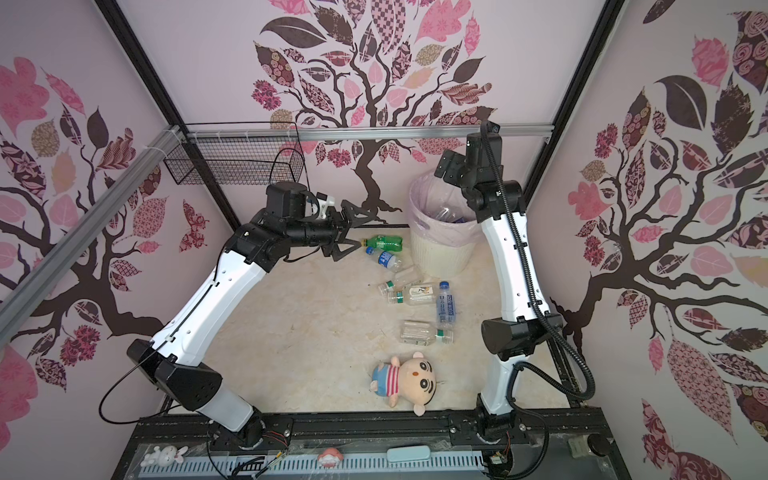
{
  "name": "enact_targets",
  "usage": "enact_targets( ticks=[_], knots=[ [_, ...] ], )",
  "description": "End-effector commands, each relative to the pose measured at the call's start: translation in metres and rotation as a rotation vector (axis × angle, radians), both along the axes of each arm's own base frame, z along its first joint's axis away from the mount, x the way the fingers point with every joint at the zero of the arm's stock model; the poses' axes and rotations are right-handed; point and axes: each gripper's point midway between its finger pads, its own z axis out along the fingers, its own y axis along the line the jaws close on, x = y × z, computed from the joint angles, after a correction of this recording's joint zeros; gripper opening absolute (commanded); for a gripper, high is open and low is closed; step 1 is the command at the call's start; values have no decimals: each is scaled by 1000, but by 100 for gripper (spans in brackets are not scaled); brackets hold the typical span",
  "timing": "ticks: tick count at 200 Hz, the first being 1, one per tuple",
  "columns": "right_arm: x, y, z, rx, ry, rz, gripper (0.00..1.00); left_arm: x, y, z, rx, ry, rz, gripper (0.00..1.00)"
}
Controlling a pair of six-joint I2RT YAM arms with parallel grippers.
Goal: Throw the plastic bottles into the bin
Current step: 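Carry the FIJI bottle with the right gripper over the bin and release, then move both grippers back down toward the bottle pile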
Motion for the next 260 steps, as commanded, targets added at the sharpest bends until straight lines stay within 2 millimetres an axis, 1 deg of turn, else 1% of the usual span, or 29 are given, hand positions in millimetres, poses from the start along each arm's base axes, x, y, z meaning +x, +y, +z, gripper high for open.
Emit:
enact_targets(
  ticks=[1,32,53,68,91,110,136,140,143,157,166,185,203,222,245,260],
  knots=[
    [-16,-3,18,17,-30,2,100,-7,4,0,11,-7,0,97],
    [-17,0,13,28,-16,14,100,-7,7,-4,24,-4,10,97],
    [-18,3,6,39,5,27,100,-9,11,-5,39,-11,26,97],
    [-20,5,0,47,22,40,100,-9,16,-5,64,-22,40,97],
    [-26,9,-8,53,37,57,100,-9,26,-14,125,-29,77,97],
    [-31,17,-16,56,55,82,100,-7,37,-24,200,-53,106,97],
    [-42,36,-29,20,95,124,100,-3,49,-38,295,-91,132,97],
    [-45,39,-28,16,94,132,100,-2,51,-42,312,-95,139,97],
    [-46,41,-34,11,110,136,100,-2,52,-44,322,-97,142,97],
    [-54,48,-46,-2,139,146,100,0,60,-54,388,-115,149,97],
    [-59,51,-55,-9,161,153,100,0,63,-57,424,-139,142,97],
    [-70,52,-74,-17,216,151,100,1,65,-65,477,-180,120,97],
    [-82,47,-95,-15,272,135,100,0,63,-76,524,-207,92,97],
    [-99,40,-120,-11,327,118,100,-4,59,-85,605,-264,63,97],
    [-124,30,-160,-15,406,93,100,-12,51,-93,726,-343,9,97],
    [-142,23,-190,-18,468,74,100,-17,44,-99,796,-392,-37,97]
  ],
)
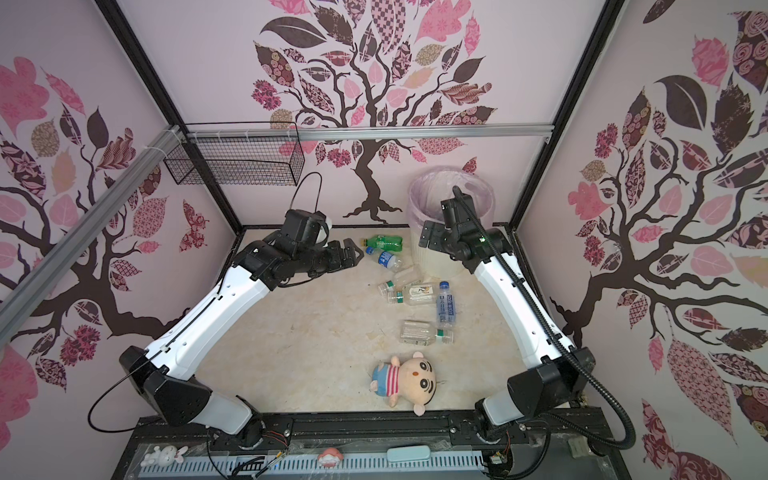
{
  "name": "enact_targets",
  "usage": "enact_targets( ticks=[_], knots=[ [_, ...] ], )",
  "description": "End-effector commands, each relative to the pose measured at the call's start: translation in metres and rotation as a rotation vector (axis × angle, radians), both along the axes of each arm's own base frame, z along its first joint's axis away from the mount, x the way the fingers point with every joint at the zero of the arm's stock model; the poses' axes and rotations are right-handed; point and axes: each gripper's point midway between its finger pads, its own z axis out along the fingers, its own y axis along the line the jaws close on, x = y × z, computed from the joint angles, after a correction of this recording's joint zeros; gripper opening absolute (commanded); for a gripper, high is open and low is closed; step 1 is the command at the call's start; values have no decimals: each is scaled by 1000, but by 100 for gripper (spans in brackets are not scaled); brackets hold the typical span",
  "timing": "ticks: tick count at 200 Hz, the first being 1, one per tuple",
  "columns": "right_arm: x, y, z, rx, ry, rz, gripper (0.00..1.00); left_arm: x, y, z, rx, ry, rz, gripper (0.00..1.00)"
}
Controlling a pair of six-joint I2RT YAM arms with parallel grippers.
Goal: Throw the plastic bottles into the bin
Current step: 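Move both grippers back down toward the bottle pile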
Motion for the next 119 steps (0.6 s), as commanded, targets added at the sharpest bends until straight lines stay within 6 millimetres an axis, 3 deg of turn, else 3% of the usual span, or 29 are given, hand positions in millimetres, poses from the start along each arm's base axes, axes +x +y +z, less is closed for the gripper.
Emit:
enact_targets(
  ticks=[1,56,81,119],
  knots=[
    [-31,-16,-19,4,38,-53,100,-6,0,-7,174,-100,-71,97],
    [-92,-25,-120,66,231,-91,100,-16,-3,-39,401,-177,-159,97],
    [-110,-23,-153,102,299,-100,100,-10,11,-47,523,-200,-133,97],
    [-126,-17,-191,152,357,-87,100,3,28,-42,679,-272,-114,97]
  ],
)
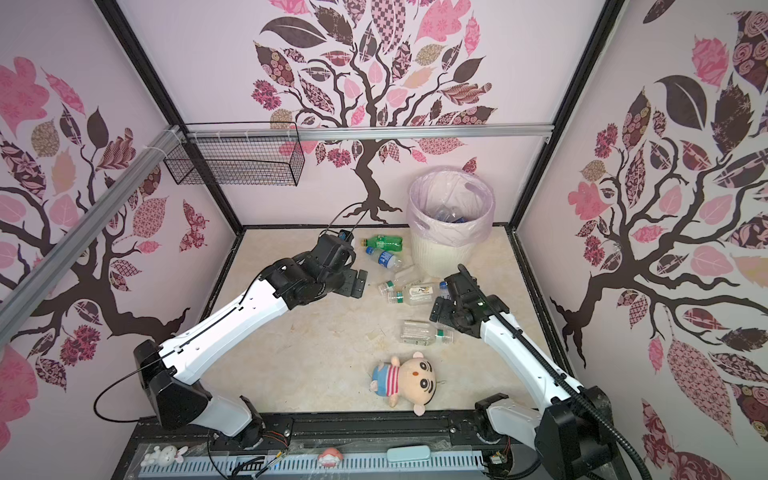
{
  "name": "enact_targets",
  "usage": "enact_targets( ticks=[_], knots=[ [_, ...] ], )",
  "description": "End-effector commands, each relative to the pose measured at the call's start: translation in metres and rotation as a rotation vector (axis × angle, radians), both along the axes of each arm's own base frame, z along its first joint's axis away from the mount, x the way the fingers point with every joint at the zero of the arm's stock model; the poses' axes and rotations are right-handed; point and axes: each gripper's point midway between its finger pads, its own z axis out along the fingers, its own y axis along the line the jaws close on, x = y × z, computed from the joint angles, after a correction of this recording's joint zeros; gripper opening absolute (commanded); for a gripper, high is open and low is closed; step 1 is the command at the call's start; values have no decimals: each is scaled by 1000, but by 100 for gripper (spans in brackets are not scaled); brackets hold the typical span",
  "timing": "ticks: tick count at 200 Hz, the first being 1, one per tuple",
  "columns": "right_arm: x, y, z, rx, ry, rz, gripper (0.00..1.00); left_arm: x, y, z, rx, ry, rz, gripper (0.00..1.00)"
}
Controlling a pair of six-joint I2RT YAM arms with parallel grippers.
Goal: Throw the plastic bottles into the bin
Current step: 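Move both grippers back down toward the bottle pile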
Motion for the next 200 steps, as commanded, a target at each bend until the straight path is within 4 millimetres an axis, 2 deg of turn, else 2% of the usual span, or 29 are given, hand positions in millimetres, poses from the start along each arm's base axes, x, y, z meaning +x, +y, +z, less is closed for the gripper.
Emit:
enact_targets(
  ticks=[1,41,67,105,128,154,200],
  knots=[
    [0,9,-1,85,-38,-12,100,12,16,2,146,-81,14,97],
    [-4,13,-28,109,-5,-11,100,24,25,2,238,-140,39,97],
    [-3,15,-38,114,-8,0,100,28,30,-3,267,-141,83,97],
    [1,19,-50,113,11,20,100,29,16,-11,226,-117,37,97],
    [3,27,-54,146,39,26,100,28,10,-10,192,-113,25,97],
    [5,35,-58,183,77,10,100,28,13,-15,195,-107,48,97],
    [10,54,-53,243,79,10,100,20,20,-21,139,-87,62,97]
  ],
)
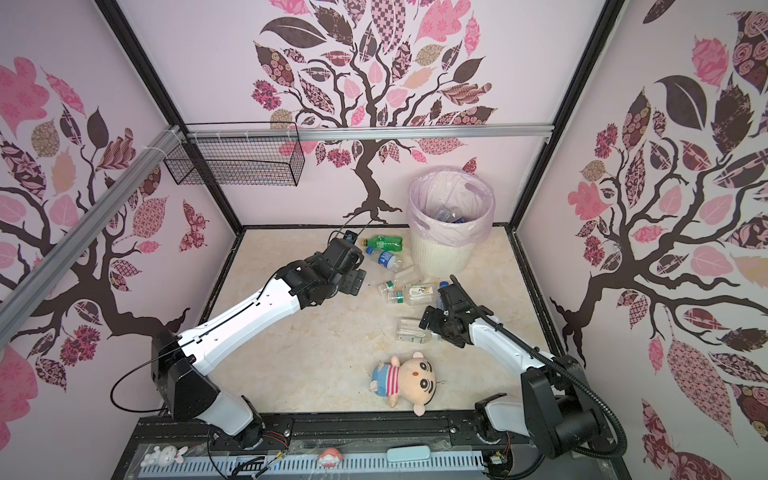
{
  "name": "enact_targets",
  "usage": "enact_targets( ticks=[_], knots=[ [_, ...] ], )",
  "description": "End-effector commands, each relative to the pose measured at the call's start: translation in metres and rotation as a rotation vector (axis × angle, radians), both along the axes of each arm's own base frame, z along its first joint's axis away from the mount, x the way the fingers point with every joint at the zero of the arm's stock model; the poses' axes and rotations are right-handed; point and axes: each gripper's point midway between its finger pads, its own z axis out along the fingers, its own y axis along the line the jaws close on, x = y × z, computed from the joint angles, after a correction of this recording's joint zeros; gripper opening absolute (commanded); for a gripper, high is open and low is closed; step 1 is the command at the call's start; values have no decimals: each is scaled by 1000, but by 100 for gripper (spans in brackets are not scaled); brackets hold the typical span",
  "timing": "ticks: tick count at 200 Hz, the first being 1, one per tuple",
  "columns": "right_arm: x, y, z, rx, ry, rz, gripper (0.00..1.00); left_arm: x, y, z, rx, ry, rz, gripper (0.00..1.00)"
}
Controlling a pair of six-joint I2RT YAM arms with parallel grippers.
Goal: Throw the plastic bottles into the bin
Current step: 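Move both grippers back down toward the bottle pile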
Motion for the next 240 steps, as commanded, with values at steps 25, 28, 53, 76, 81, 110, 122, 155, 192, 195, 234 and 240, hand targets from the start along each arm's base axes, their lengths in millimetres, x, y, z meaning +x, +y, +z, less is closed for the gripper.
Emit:
enact_targets(
  ticks=[25,28,53,76,81,110,122,155,192,195,234,240],
  knots=[
    [5,33,7,42,18,32,100,-11,11,-8,-177,108,43,97],
    [6,35,7,44,20,33,100,-13,12,-10,-192,122,48,97],
    [12,62,10,86,15,47,99,-17,20,-17,-257,162,74,97],
    [20,89,16,88,13,97,100,-23,27,-25,-306,209,106,97],
    [22,95,17,97,14,107,100,-25,28,-27,-319,221,110,97],
    [33,131,26,120,-3,174,100,-39,31,-39,-417,291,129,97],
    [36,141,29,126,-2,190,99,-45,32,-44,-445,317,138,97],
    [41,144,41,122,-23,204,100,-60,28,-55,-512,391,133,97],
    [39,125,60,70,-45,207,99,-67,21,-67,-510,435,87,97],
    [39,123,62,69,-44,206,100,-66,20,-67,-510,437,84,97],
    [34,87,87,63,-48,159,100,-64,7,-87,-476,496,6,97],
    [33,81,93,67,-59,148,99,-64,6,-91,-469,507,3,97]
  ],
)
